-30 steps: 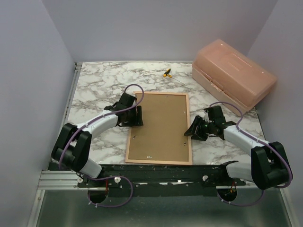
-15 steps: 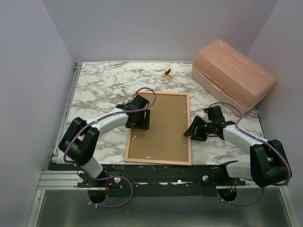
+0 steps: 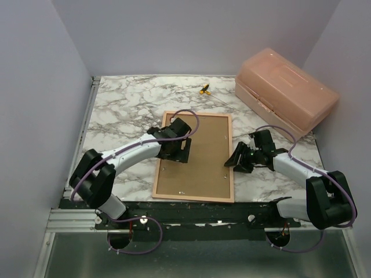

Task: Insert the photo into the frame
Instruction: Adjust the photo frame item on the photo frame.

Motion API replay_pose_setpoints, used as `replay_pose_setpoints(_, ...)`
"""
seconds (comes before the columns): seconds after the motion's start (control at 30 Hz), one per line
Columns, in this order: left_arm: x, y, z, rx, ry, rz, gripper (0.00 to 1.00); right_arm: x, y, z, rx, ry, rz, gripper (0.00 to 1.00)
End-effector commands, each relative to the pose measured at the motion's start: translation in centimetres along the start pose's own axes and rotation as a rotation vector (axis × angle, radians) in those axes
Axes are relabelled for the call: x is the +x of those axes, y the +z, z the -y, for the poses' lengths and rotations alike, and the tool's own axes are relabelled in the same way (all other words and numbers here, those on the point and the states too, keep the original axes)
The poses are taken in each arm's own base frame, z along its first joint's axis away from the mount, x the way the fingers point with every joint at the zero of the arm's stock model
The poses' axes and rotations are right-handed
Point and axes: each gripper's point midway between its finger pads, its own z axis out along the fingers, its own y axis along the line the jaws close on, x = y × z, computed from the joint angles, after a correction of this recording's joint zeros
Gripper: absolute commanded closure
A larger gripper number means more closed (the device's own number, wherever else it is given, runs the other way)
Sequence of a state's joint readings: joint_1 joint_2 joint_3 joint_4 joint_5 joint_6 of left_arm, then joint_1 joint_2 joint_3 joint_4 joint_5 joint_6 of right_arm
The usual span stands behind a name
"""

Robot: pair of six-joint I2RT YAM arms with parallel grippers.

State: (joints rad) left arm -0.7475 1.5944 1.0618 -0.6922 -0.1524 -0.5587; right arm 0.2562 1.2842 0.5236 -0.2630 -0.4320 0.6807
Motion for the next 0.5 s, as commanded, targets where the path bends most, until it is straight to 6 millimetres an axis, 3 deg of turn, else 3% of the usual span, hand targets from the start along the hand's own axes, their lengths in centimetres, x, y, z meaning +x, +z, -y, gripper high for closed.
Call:
replay_pose_setpoints(0.0,-2.8,-4.8,1.1,0.129,-0.053,0.145,0.05,-0.1,-0.3,-0.8,-0.030,-0.020,0.005,0.41)
replay_pose_setpoints(0.2,-3.1,-7.3,1.5,0.391,-0.157,0.198,0.05,-0.3,-0.6,-0.6,-0.007,-0.039,0.016,0.37)
replay_pose_setpoints(0.33,-1.7,-6.3,-0.8,0.437,-0.250,0.174,0.05,-0.3,-0.8,-0.1,0.031,-0.042,0.006,0.36)
replay_pose_setpoints(0.47,0.5,-4.3,-3.5,0.372,-0.328,0.120,0.05,0.0,-1.3,0.8,0.091,-0.042,-0.001,0.34)
